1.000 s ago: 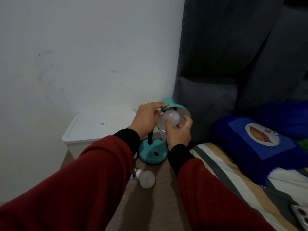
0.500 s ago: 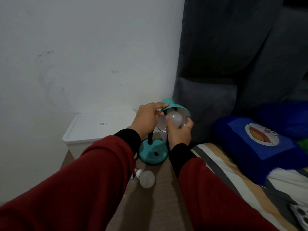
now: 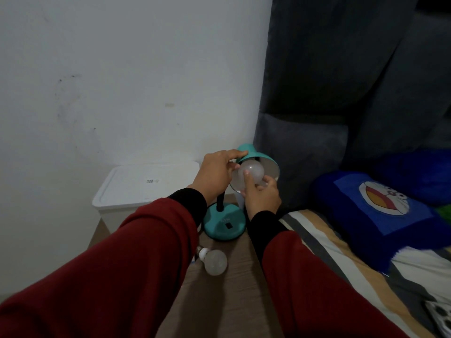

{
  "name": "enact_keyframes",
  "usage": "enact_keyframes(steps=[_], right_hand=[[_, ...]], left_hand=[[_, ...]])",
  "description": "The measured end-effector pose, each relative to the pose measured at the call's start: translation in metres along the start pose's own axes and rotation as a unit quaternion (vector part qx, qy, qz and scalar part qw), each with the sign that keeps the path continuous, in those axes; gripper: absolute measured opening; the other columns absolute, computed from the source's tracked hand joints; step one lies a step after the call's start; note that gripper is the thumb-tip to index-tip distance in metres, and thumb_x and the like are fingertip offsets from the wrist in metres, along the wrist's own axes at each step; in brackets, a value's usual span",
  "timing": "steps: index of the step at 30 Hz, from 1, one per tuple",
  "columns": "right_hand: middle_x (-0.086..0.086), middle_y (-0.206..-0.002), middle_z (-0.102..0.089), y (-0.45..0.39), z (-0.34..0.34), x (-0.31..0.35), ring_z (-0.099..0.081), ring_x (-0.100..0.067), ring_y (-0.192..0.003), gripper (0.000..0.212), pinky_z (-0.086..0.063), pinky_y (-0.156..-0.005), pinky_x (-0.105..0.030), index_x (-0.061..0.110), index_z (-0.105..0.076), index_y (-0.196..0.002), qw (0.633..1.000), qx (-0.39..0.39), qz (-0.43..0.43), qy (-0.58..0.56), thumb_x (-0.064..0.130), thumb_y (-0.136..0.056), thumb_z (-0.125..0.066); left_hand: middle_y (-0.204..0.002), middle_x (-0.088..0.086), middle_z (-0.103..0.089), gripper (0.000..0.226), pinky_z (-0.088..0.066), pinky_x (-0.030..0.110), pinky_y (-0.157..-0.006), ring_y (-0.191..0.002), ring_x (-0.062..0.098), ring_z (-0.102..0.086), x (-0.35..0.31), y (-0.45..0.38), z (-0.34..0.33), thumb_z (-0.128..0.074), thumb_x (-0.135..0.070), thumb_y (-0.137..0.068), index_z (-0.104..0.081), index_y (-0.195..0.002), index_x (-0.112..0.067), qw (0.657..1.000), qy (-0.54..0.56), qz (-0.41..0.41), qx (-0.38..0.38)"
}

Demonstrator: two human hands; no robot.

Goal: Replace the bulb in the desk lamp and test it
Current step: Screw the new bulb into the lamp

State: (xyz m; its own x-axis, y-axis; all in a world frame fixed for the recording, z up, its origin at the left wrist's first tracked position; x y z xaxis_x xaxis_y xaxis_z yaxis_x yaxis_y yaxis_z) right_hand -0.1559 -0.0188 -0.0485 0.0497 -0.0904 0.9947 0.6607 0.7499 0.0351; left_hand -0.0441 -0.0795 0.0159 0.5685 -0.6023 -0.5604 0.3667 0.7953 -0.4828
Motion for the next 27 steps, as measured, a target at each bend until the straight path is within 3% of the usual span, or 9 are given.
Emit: enact_keyframes(steps=[3, 6, 10, 15, 18, 20, 23, 25, 27], right_hand=[[-0.009, -0.126, -0.06, 0.0, 0.0, 0.0, -0.059, -0.02, -0.106, 0.065, -0.041, -0.08, -0.022, 0.016, -0.042, -0.135, 1.0, -0.003, 0.001, -0.011, 0.04, -0.08, -0.068], [-0.011, -0.119, -0.064, -0.003, -0.001, 0.003, -0.061, -0.018, -0.094, 0.056, -0.044, -0.078, -0.023, 0.018, -0.047, -0.129, 1.0, -0.013, 0.012, -0.01, 0.04, -0.082, -0.066], [-0.012, -0.118, -0.065, -0.007, -0.002, 0.0, -0.064, -0.026, -0.105, 0.06, -0.048, -0.086, -0.027, 0.012, -0.047, -0.131, 0.999, -0.02, -0.019, -0.018, 0.052, -0.086, -0.053], [-0.013, -0.121, -0.062, -0.002, -0.002, -0.002, -0.064, -0.026, -0.104, 0.067, -0.049, -0.085, -0.026, 0.015, -0.038, -0.138, 0.999, -0.013, -0.023, -0.02, 0.04, -0.083, -0.064], [-0.014, -0.113, -0.066, 0.001, -0.011, -0.002, -0.07, -0.028, -0.091, 0.062, -0.058, -0.081, -0.034, 0.006, -0.052, -0.123, 0.998, 0.001, -0.048, -0.036, 0.055, -0.085, -0.052], [-0.016, -0.121, -0.063, 0.004, -0.012, 0.001, -0.066, -0.03, -0.101, 0.075, -0.055, -0.089, -0.038, 0.006, -0.048, -0.129, 0.998, -0.002, -0.052, -0.033, 0.06, -0.079, -0.055], [-0.015, -0.127, -0.057, 0.0, -0.01, 0.0, -0.059, -0.03, -0.112, 0.077, -0.047, -0.094, -0.029, 0.013, -0.034, -0.14, 0.998, -0.014, -0.05, -0.017, 0.044, -0.078, -0.067], [-0.014, -0.117, -0.065, 0.0, -0.012, 0.0, -0.065, -0.03, -0.101, 0.063, -0.052, -0.091, -0.033, 0.012, -0.046, -0.128, 0.998, -0.013, -0.05, -0.029, 0.05, -0.08, -0.061], [-0.016, -0.113, -0.068, 0.002, -0.016, -0.002, -0.067, -0.03, -0.097, 0.071, -0.054, -0.091, -0.04, 0.008, -0.053, -0.121, 0.998, -0.007, -0.059, -0.024, 0.065, -0.078, -0.05]], left_hand=[[-0.122, 0.012, -0.065, 0.037, -0.028, -0.015, -0.079, -0.108, 0.018, -0.062, 0.0, 0.0, -0.001, -0.053, 0.004, -0.09, -0.063, -0.12, -0.014, 1.0, 0.003, 0.001, -0.001], [-0.122, 0.013, -0.065, 0.037, -0.031, -0.01, -0.082, -0.108, 0.019, -0.062, 0.0, 0.0, -0.001, -0.053, 0.004, -0.09, -0.063, -0.121, -0.013, 1.0, 0.003, 0.0, 0.0], [-0.121, 0.013, -0.065, 0.038, -0.029, -0.016, -0.073, -0.098, 0.011, -0.062, -0.001, 0.001, 0.001, -0.053, 0.006, -0.089, -0.063, -0.121, -0.012, 1.0, 0.0, -0.006, -0.001], [-0.121, 0.015, -0.065, 0.037, -0.03, -0.002, -0.087, -0.107, 0.021, -0.063, -0.002, 0.001, 0.001, -0.053, 0.005, -0.089, -0.063, -0.12, -0.012, 1.0, 0.005, -0.004, -0.001], [-0.121, 0.013, -0.066, 0.037, -0.032, -0.011, -0.08, -0.105, 0.02, -0.064, -0.001, 0.0, 0.001, -0.053, 0.005, -0.089, -0.064, -0.12, -0.012, 1.0, 0.0, -0.006, -0.001], [-0.122, 0.013, -0.065, 0.037, -0.03, -0.015, -0.076, -0.105, 0.019, -0.064, 0.001, 0.0, 0.001, -0.053, 0.005, -0.089, -0.064, -0.12, -0.012, 1.0, 0.004, -0.003, -0.001], [-0.121, 0.014, -0.065, 0.037, -0.03, -0.013, -0.08, -0.11, 0.021, -0.062, 0.001, -0.001, 0.0, -0.054, 0.005, -0.089, -0.064, -0.12, -0.012, 1.0, 0.006, -0.004, -0.002], [-0.121, 0.013, -0.065, 0.037, -0.029, -0.015, -0.08, -0.111, 0.021, -0.062, 0.001, -0.001, -0.001, -0.053, 0.006, -0.089, -0.064, -0.12, -0.011, 1.0, 0.006, -0.005, -0.002], [-0.121, 0.013, -0.065, 0.037, -0.03, -0.013, -0.081, -0.111, 0.021, -0.062, 0.001, 0.0, 0.0, -0.054, 0.006, -0.088, -0.064, -0.119, -0.011, 1.0, 0.007, -0.01, -0.004]])
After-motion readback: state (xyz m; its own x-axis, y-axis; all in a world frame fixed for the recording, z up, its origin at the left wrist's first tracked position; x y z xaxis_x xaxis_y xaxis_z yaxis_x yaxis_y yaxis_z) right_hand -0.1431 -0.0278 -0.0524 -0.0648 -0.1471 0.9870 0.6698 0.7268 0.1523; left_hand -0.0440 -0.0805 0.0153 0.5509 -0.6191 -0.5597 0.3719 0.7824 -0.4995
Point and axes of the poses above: each hand's wrist, its own y-axis away from the middle knuckle, its own z-axis out of the back of the hand, x = y × z, the point moved 6 cm from there along -y, towards the middle knuckle
